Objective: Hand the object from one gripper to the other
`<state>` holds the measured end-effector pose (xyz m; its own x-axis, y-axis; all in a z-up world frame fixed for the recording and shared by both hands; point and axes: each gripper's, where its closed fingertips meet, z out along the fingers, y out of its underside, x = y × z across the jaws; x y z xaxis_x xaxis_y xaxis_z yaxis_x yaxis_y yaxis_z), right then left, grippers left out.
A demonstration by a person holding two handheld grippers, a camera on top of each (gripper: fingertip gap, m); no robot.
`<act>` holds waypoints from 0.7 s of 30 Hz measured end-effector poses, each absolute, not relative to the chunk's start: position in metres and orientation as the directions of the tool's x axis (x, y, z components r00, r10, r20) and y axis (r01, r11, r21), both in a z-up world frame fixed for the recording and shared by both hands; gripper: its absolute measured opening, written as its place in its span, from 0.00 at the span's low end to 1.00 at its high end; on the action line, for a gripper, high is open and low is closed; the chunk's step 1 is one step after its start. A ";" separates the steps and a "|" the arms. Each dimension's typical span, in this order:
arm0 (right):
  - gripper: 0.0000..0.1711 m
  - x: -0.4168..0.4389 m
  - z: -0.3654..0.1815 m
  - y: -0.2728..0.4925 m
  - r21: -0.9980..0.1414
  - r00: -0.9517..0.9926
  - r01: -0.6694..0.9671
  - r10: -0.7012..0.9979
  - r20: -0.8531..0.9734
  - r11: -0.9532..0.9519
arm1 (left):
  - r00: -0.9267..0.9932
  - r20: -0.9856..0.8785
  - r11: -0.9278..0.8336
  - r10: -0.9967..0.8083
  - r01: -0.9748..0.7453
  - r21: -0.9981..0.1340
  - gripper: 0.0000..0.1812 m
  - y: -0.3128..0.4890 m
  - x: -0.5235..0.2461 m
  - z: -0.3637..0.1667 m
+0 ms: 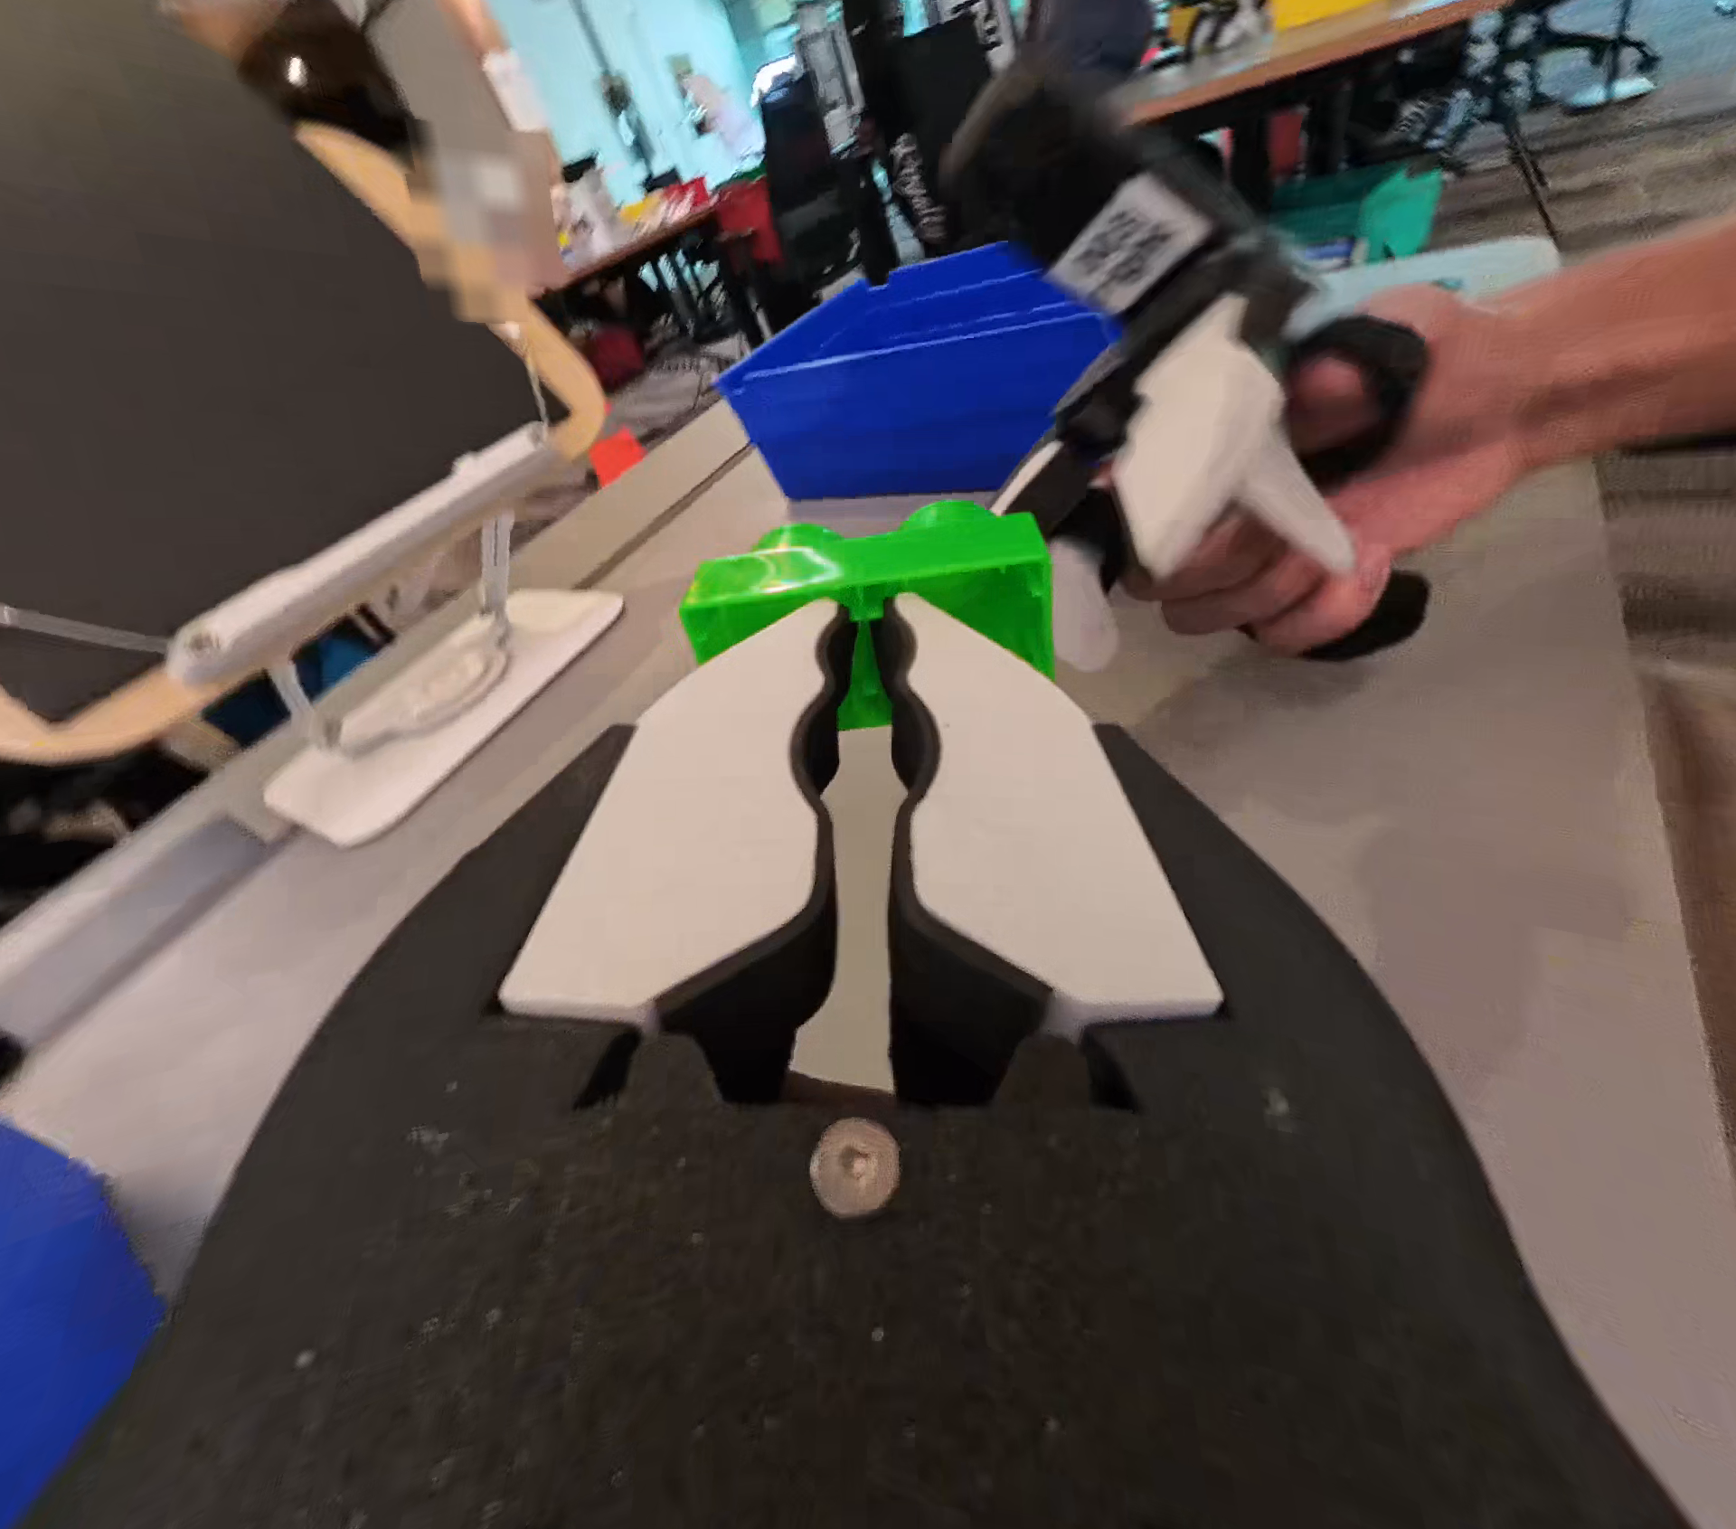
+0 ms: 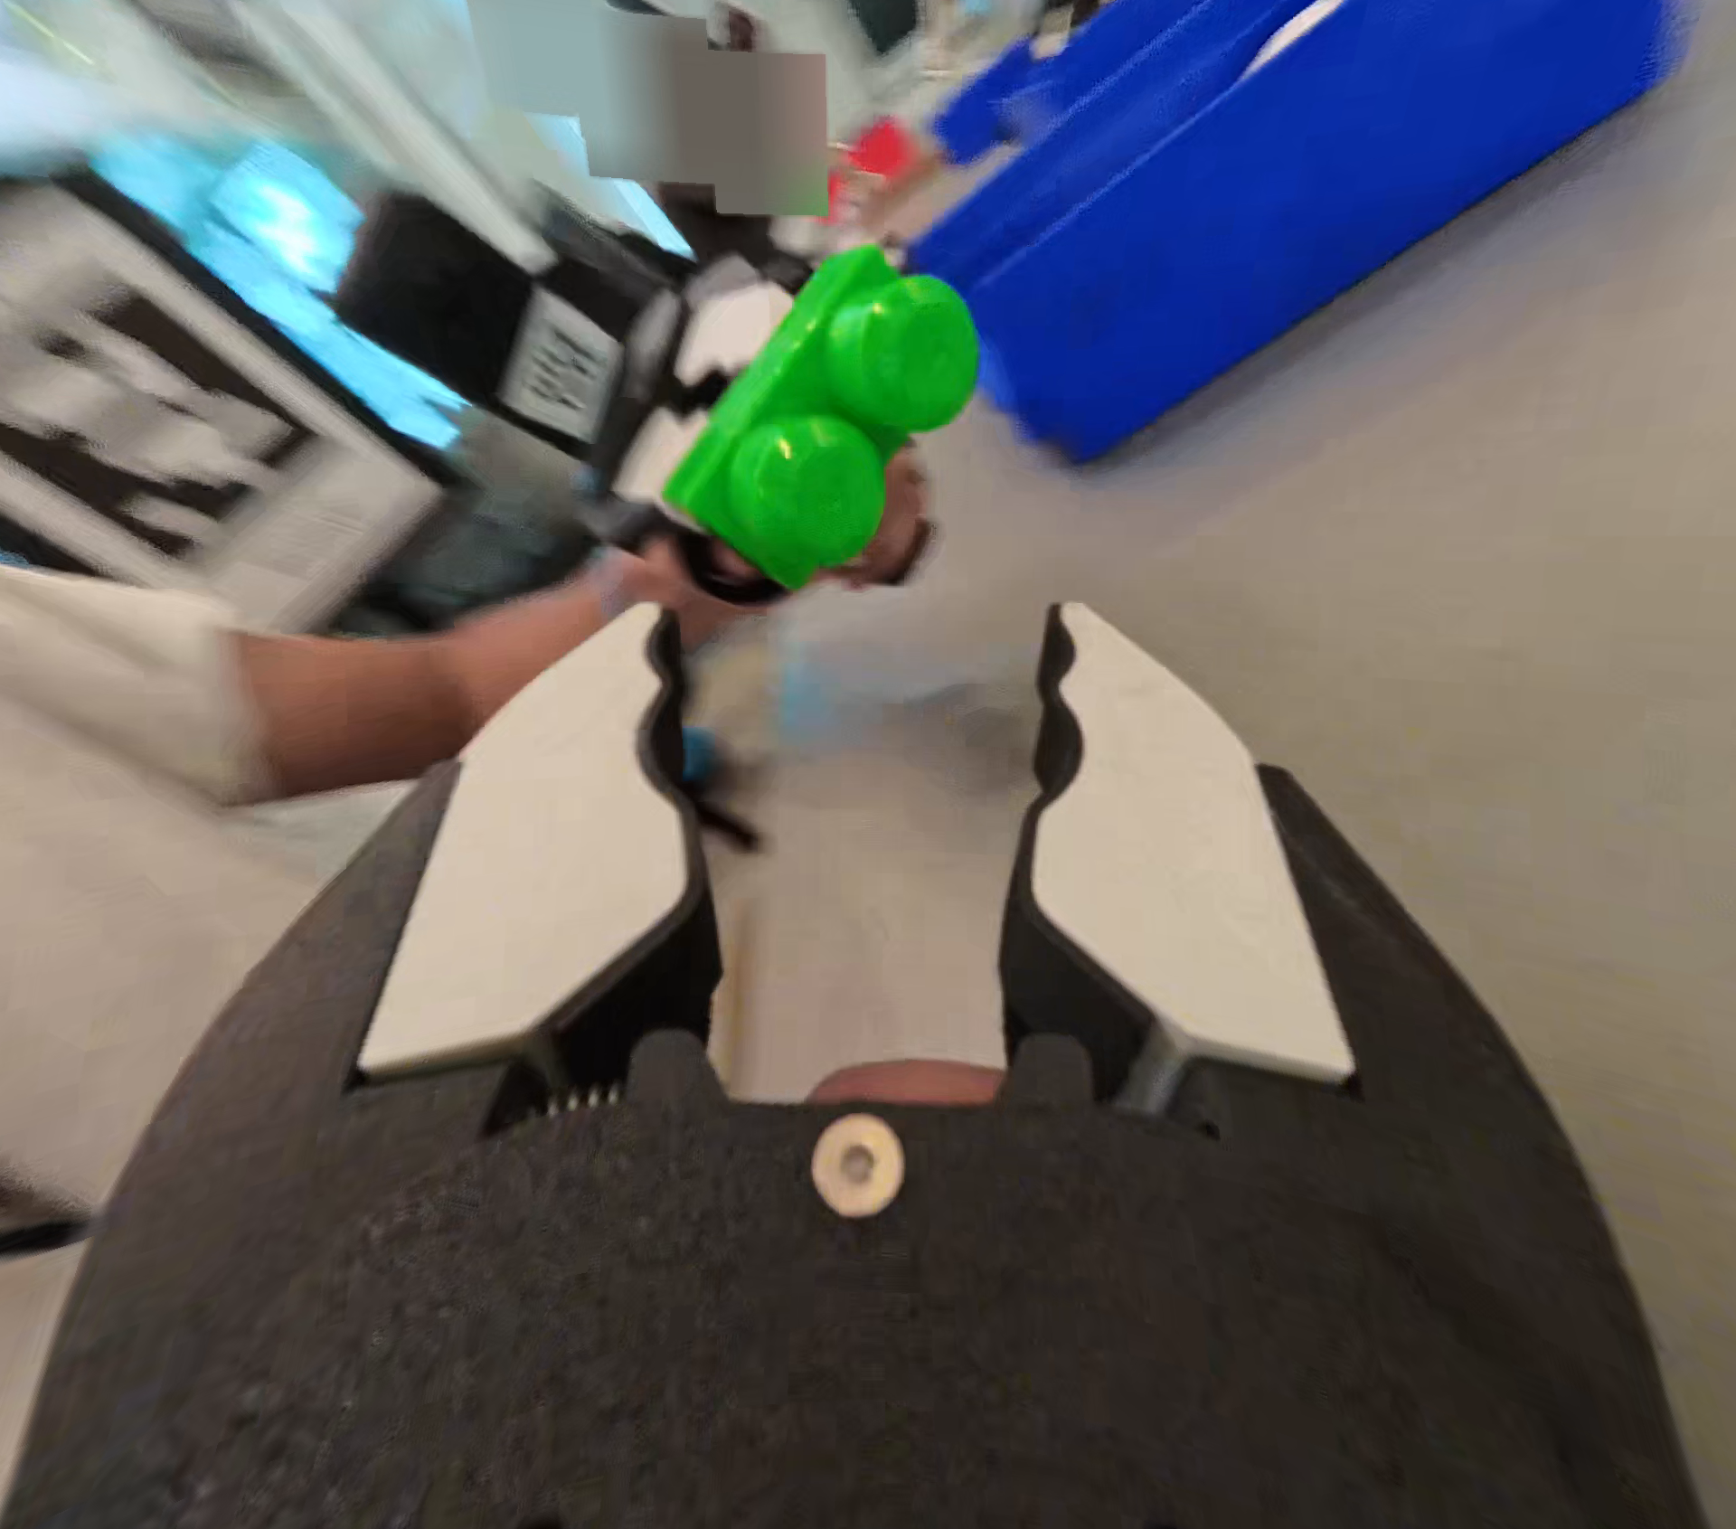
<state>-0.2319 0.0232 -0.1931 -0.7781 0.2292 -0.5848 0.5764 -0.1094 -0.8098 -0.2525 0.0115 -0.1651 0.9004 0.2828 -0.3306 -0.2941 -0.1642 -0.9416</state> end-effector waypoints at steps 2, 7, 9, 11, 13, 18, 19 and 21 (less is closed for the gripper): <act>0.49 -0.222 -0.184 0.024 -0.644 -0.655 0.749 -0.027 -0.755 -0.156 | 0.886 -0.415 -0.157 0.205 -0.388 -0.908 0.03 0.018 -0.235 -0.166; 0.38 -0.199 -0.175 0.018 -0.558 -0.559 0.825 -0.256 -0.789 -0.083 | 0.833 -0.542 -0.211 0.109 -0.513 -0.832 0.03 0.033 -0.210 -0.176; 0.31 -0.196 -0.174 0.016 -0.564 -0.561 0.822 -0.273 -0.781 -0.078 | 0.823 -0.560 -0.235 0.089 -0.530 -0.815 0.03 0.036 -0.207 -0.181; 0.20 -0.198 -0.180 0.016 -0.571 -0.570 0.818 -0.246 -0.784 -0.075 | 0.833 -0.547 -0.217 0.076 -0.522 -0.825 0.03 0.038 -0.203 -0.182; 0.20 -0.200 -0.183 0.018 -0.561 -0.561 0.824 -0.242 -0.791 -0.077 | 0.839 -0.538 -0.235 0.076 -0.509 -0.828 0.03 0.039 -0.203 -0.185; 0.19 -0.207 -0.189 0.019 -0.563 -0.569 0.821 -0.197 -0.798 -0.093 | 0.858 -0.501 -0.298 0.108 -0.453 -0.840 0.03 0.038 -0.210 -0.193; 0.19 -0.209 -0.189 0.020 -0.561 -0.571 0.821 -0.191 -0.798 -0.108 | 0.857 -0.500 -0.298 0.125 -0.448 -0.843 0.03 0.037 -0.212 -0.192; 0.19 -0.219 -0.187 0.029 -0.548 -0.570 0.821 -0.177 -0.802 -0.160 | 0.862 -0.482 -0.277 0.158 -0.430 -0.859 0.05 0.036 -0.215 -0.186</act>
<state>-0.2189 0.0286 -0.1872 -0.5700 -0.1773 -0.8023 0.8210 -0.1603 -0.5479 -0.2153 0.0355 -0.1862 0.8615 0.1582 -0.4825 -0.4304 -0.2767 -0.8592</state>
